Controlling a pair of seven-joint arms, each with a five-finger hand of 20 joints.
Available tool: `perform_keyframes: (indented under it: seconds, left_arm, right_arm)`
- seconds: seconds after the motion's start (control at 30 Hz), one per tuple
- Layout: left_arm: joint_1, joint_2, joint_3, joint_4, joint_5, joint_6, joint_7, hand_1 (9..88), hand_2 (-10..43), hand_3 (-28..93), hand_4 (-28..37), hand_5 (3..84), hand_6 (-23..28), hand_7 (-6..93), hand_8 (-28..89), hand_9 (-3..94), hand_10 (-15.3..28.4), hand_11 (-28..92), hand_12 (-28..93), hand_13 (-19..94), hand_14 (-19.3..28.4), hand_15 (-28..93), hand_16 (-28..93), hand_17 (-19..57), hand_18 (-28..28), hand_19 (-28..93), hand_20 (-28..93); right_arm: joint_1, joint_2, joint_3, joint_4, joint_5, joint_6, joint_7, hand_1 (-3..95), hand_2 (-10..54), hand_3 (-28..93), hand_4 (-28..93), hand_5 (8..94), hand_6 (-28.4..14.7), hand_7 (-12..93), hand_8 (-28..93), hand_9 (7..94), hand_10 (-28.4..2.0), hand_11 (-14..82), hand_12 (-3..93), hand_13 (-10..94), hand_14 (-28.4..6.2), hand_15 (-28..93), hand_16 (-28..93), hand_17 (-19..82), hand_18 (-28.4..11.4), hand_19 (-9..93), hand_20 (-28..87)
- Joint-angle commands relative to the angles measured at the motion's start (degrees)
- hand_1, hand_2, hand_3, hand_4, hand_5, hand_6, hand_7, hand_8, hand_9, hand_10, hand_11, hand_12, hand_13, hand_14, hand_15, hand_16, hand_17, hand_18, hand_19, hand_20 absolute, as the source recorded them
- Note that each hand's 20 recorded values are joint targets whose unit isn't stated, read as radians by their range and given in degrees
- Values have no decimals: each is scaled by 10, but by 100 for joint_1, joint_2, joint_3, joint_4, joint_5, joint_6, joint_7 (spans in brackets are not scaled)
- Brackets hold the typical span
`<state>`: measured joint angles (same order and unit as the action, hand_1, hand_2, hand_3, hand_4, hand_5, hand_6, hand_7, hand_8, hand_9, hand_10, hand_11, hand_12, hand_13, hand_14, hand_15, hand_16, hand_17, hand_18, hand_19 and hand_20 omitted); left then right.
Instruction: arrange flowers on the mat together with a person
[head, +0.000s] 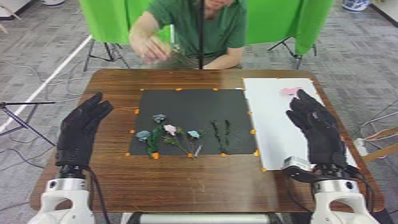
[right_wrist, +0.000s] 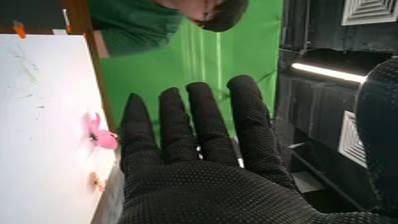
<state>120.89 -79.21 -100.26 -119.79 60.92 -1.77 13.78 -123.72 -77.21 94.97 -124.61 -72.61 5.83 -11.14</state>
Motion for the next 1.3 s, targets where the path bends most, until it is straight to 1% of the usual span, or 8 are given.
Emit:
perform_keyframes:
  seconds: [0.03,0.27,0.37,0.47,0.57,0.8,0.93,1.3]
  left_arm:
    - [90,-35,-16,2,-58,42,-49,252,-16,644,-232,435,34,129,-61,437,130,144,143,342,156,110,25,41,99,14,153]
    - [86,-47,-18,-1,-69,39,-46,253,-15,643,-231,436,34,130,-62,438,130,144,142,342,156,110,25,41,99,14,152]
    - [109,-36,-21,-21,-68,65,-29,253,-15,642,-231,435,34,130,-61,438,129,144,142,342,156,110,25,41,99,14,152]
    - [82,-24,-4,-9,-66,66,-29,253,-15,642,-231,434,34,129,-61,438,129,143,142,342,156,110,25,41,99,15,152]
    - [89,-12,27,-19,-61,75,-29,252,-15,642,-231,435,35,128,-61,438,129,144,142,342,156,110,25,41,99,14,151]
    - [167,-4,19,-62,-57,102,-8,253,-15,642,-231,435,35,128,-60,437,129,143,142,341,156,110,25,41,99,13,151]
    - [216,-15,-21,-85,-62,102,5,253,-15,642,-230,435,34,128,-61,436,129,142,142,342,157,110,25,41,99,13,151]
    - [175,-35,-1,-78,-62,84,17,252,-15,642,-230,434,34,128,-60,435,129,142,143,341,156,110,25,41,99,12,151]
  right_arm:
    - [31,38,107,-10,-131,109,-50,171,-95,765,-180,379,-10,112,-93,368,-145,32,113,266,-108,61,160,138,-133,115,267]
    - [457,602,179,124,-709,428,115,178,-95,761,-182,383,-11,113,-93,375,-149,37,120,277,-110,71,159,148,-137,153,288]
    - [1181,1257,-78,332,-2262,1574,1125,219,-95,746,-191,412,-15,129,-96,417,-153,57,141,354,-116,110,168,176,-145,292,341]
    - [2065,1880,-327,912,-3976,1843,2110,273,-95,737,-201,481,-18,170,-109,494,-153,133,167,495,-122,162,189,218,-153,467,373]
    - [2733,2352,-462,1427,-5061,1276,2765,319,-95,724,-225,553,-15,194,-114,569,-155,192,181,590,-119,255,206,283,-155,605,388]
    - [3943,2981,-1238,2649,-6193,392,3278,348,-95,715,-268,584,-11,182,-108,623,-145,219,188,670,-120,387,218,336,-172,714,418]
    - [4401,3055,-1613,3157,-6527,-338,3342,370,-95,692,-278,596,-6,169,-106,675,-152,182,176,726,-105,378,220,383,-176,740,417]
    - [5281,2780,-2310,4242,-6740,-1307,3369,414,-95,664,-282,620,12,154,-107,761,-136,138,151,859,-62,349,256,514,-151,800,380]
